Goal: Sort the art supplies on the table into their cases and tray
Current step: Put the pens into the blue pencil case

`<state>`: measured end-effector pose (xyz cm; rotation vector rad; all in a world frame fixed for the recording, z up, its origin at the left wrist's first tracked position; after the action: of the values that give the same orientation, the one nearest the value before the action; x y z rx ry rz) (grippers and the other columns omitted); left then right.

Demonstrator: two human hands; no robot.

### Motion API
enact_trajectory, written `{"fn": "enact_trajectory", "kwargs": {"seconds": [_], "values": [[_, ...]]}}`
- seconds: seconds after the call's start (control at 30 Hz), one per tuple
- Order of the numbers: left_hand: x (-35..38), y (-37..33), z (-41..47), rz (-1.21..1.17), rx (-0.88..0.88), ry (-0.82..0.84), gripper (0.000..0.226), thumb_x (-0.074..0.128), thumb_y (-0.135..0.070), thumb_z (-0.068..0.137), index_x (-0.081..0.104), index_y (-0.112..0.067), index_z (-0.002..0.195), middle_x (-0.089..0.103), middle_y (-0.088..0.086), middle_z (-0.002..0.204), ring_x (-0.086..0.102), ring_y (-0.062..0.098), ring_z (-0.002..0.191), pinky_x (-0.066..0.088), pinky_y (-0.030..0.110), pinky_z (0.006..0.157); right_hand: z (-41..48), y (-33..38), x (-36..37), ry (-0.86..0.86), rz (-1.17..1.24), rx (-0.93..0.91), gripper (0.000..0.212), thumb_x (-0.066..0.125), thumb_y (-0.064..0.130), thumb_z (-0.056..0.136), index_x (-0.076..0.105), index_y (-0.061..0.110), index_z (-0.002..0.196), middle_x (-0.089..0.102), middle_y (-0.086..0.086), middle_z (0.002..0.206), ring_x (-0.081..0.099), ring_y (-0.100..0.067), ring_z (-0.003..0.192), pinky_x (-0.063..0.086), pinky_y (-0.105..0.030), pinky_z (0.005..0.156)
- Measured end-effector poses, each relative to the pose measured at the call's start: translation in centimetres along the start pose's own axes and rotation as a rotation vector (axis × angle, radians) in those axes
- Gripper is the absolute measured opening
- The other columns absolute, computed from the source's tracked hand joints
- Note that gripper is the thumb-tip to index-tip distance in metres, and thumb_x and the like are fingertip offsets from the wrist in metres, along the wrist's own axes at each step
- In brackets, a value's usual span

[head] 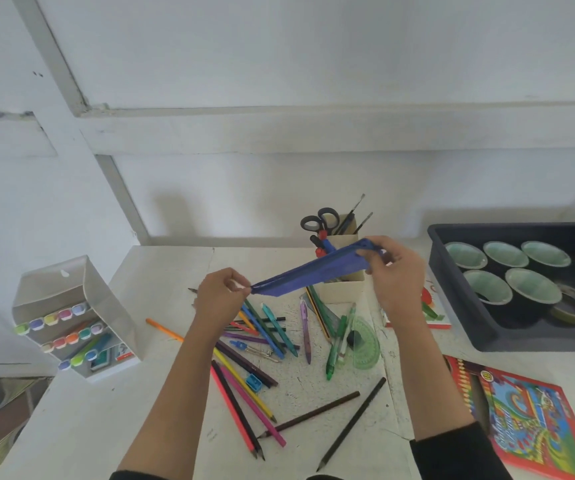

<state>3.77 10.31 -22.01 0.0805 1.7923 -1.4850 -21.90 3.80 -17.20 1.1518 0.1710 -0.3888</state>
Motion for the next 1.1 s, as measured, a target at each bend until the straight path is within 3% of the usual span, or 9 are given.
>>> {"fn": "enact_trajectory", "kwargs": {"seconds": [0.07, 0.17, 0.27, 0.37, 0.43, 0.53, 0.7, 0.9, 1.1], "values": [[-0.3, -1.0, -0.4, -0.075, 0.17, 0.099, 0.027, 0.067, -0.009, 0.084, 0.064, -0.034, 0.094, 0.052, -0.004, 0.092, 0.05, 0.013, 0.081, 0.042, 0.024, 0.071, 0.5, -0.1, -0.4, 0.04, -0.025, -0.007, 0.019, 0.063, 0.009, 0.085, 0.062, 0.028, 0.086, 0.057, 0.009, 0.065, 0.05, -0.017, 0.061, 0.042, -0.03, 0.06], [0.1, -2.8, -1.7, -0.101, 0.314, 0.287, 0.032, 0.069, -0.028, 0.086, 0.061, -0.041, 0.114, 0.049, -0.009, 0.111, 0.048, 0.004, 0.102, 0.038, 0.016, 0.076, 0.5, 0.3, -1.1, 0.083, 0.019, -0.015, 0.021, 0.063, 0.007, 0.085, 0.062, 0.028, 0.085, 0.058, 0.012, 0.069, 0.049, -0.006, 0.061, 0.042, -0.018, 0.062], [1.7, -4.3, -2.7, -0.056, 0.389, 0.443, 0.027, 0.067, -0.033, 0.087, 0.064, -0.038, 0.113, 0.055, -0.014, 0.111, 0.052, -0.004, 0.099, 0.039, 0.007, 0.071, -0.4, 0.8, -0.8, 0.133, 0.079, -0.018, 0.036, 0.063, 0.004, 0.084, 0.06, 0.04, 0.081, 0.061, 0.013, 0.069, 0.058, -0.019, 0.067, 0.053, -0.035, 0.067], [2.9, -5.1, -2.7, 0.005, 0.445, 0.324, 0.011, 0.065, -0.019, 0.089, 0.071, -0.02, 0.098, 0.064, -0.01, 0.088, 0.057, -0.003, 0.078, 0.039, 0.01, 0.068, -0.7, 1.0, -0.6, 0.127, 0.113, -0.043, 0.041, 0.063, 0.002, 0.083, 0.06, 0.043, 0.084, 0.064, 0.014, 0.078, 0.06, -0.017, 0.074, 0.055, -0.043, 0.067], [3.1, -5.5, -2.9, -0.017, 0.421, 0.266, 0.007, 0.066, -0.015, 0.088, 0.072, -0.013, 0.086, 0.066, -0.004, 0.076, 0.058, 0.003, 0.069, 0.043, 0.015, 0.066, -1.1, 1.5, -0.3, 0.11, 0.211, -0.034, 0.045, 0.064, 0.001, 0.083, 0.057, 0.041, 0.102, 0.061, 0.016, 0.103, 0.059, -0.004, 0.081, 0.054, -0.029, 0.064], [2.9, -6.4, -3.1, -0.318, 0.311, 0.215, 0.011, 0.069, -0.012, 0.086, 0.07, -0.015, 0.075, 0.068, 0.011, 0.072, 0.066, 0.022, 0.071, 0.057, 0.027, 0.066, -2.8, 1.9, 1.2, 0.155, 0.387, 0.024, 0.066, 0.068, 0.009, 0.084, 0.033, 0.039, 0.132, 0.041, 0.014, 0.134, 0.057, 0.002, 0.103, 0.051, -0.014, 0.072], [4.2, -7.7, -4.0, -0.639, 0.159, 0.267, 0.006, 0.069, -0.008, 0.085, 0.069, -0.004, 0.079, 0.07, 0.008, 0.072, 0.068, 0.021, 0.07, 0.056, 0.028, 0.062, -5.8, 1.6, 5.0, 0.439, 0.401, 0.109, 0.051, 0.049, 0.04, 0.089, 0.035, 0.033, 0.137, 0.05, 0.013, 0.132, 0.048, 0.002, 0.121, 0.046, -0.024, 0.1], [5.1, -6.6, -4.1, -0.674, 0.092, 0.249, 0.009, 0.064, -0.008, 0.089, 0.071, -0.009, 0.084, 0.073, 0.006, 0.076, 0.07, 0.022, 0.075, 0.058, 0.031, 0.066, -5.6, 0.8, 5.5, 0.452, 0.326, 0.125, 0.049, 0.05, 0.011, 0.096, 0.034, 0.025, 0.141, 0.055, 0.023, 0.113, 0.056, 0.014, 0.102, 0.046, -0.011, 0.088], [3.3, -4.8, -3.3, -0.552, 0.027, 0.03, 0.007, 0.068, -0.01, 0.086, 0.07, -0.006, 0.081, 0.07, 0.012, 0.074, 0.065, 0.017, 0.065, 0.057, 0.026, 0.058, -4.7, -1.1, 4.5, 0.367, 0.183, 0.156, 0.049, 0.047, 0.001, 0.096, 0.038, 0.016, 0.141, 0.065, 0.006, 0.107, 0.065, -0.004, 0.094, 0.054, -0.015, 0.076]]}}
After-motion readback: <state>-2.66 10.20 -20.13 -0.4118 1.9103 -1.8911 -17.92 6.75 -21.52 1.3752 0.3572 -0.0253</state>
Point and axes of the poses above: each hand's wrist, its own z-axis towards the middle knuckle, its own x-axis out of the palm, y = z × x, the point moved 3 cm from there along z, towards the middle knuckle
